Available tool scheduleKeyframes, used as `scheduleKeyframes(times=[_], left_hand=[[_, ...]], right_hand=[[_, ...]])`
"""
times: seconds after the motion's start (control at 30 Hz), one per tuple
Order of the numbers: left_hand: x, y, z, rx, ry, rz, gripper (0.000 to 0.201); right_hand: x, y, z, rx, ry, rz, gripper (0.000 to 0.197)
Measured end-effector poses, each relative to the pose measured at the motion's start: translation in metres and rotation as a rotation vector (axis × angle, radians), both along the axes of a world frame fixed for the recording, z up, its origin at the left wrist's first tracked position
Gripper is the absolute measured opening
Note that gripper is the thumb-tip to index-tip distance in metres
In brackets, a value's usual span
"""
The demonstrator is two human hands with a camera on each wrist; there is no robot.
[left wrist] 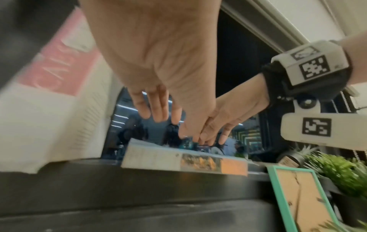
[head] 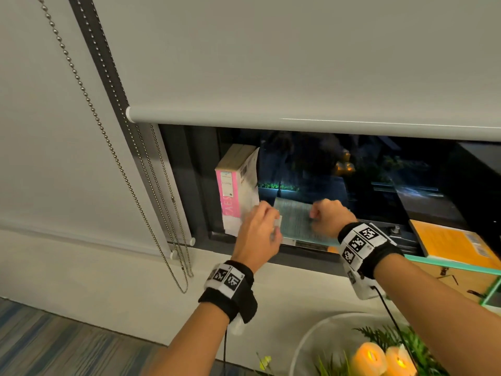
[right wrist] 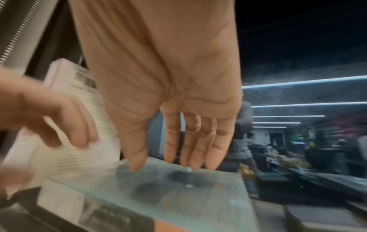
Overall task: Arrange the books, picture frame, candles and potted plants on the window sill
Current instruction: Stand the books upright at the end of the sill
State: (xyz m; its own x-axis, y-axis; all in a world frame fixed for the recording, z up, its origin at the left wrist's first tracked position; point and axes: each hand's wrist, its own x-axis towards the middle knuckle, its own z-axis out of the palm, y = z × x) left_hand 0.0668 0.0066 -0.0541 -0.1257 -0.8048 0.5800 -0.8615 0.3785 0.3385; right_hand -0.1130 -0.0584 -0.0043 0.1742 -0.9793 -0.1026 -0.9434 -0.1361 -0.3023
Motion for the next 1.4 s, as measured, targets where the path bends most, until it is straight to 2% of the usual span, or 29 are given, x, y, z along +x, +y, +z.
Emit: scheduleKeyframes(times=[0.07,0.17,0.23,0.37,0.43,0.57,0.7,0.77,0.9,1.0,1.1,1.23,1.33,1.4], left_hand=[[-0.017,-0.008,-0.013,0.196,-0.144,-0.112,0.033],[-0.033,-0.022,-0.029,0.424,-0.26,-0.146,0.062],[-0.036,-0.028,-0.032,0.459,-0.309,-0.118,0.073],[-0.044,-0.042,-0.031,0.514,-0.435,-0.026,0.08],[-0.047,-0.046,-0.033,0.519,-0.47,0.026,0.079],[-0.052,-0.048,-0.036,0.445,-0.478,0.136,0.064],[-0.052,-0.049,-0.03,0.422,-0.454,0.145,0.052],[-0.047,-0.048,-0.023,0.399,-0.35,0.099,0.044],[-0.037,-0.036,-0.009,0.333,-0.119,0.039,0.04],[-0.026,-0.028,-0.006,0.261,0.133,0.001,0.042],[-0.016,-0.023,-0.009,0.217,0.31,-0.055,0.039],[-0.01,-0.01,-0.007,0.197,0.422,-0.108,0.041],[0.0,-0.003,-0.004,0.262,0.354,-0.141,0.043],[0.011,0.001,-0.007,0.249,0.276,-0.107,0.037]], right_hand=[[-0.015,-0.002,-0.008,0.041,0.097,-0.01,0.035],[-0.032,-0.001,-0.02,0.115,0.18,-0.031,0.069],[-0.041,0.0,-0.028,0.167,0.208,-0.047,0.084],[-0.053,-0.003,-0.048,0.206,0.15,-0.049,0.104],[-0.053,-0.003,-0.057,0.146,0.121,-0.057,0.099],[-0.049,-0.001,-0.067,0.042,0.045,-0.086,0.076],[-0.054,-0.002,-0.053,-0.146,0.052,-0.023,0.057],[-0.059,-0.001,-0.035,-0.241,0.001,-0.017,0.05],[-0.068,-0.001,0.002,-0.339,-0.232,-0.025,0.044],[-0.067,0.0,0.02,-0.28,-0.412,0.102,0.046],[-0.06,0.004,0.037,-0.267,-0.491,0.241,0.046],[-0.046,0.007,0.055,-0.297,-0.436,0.35,0.051],[-0.035,0.0,0.061,-0.384,-0.32,0.463,0.044],[-0.027,-0.008,0.061,-0.386,-0.23,0.511,0.051]])
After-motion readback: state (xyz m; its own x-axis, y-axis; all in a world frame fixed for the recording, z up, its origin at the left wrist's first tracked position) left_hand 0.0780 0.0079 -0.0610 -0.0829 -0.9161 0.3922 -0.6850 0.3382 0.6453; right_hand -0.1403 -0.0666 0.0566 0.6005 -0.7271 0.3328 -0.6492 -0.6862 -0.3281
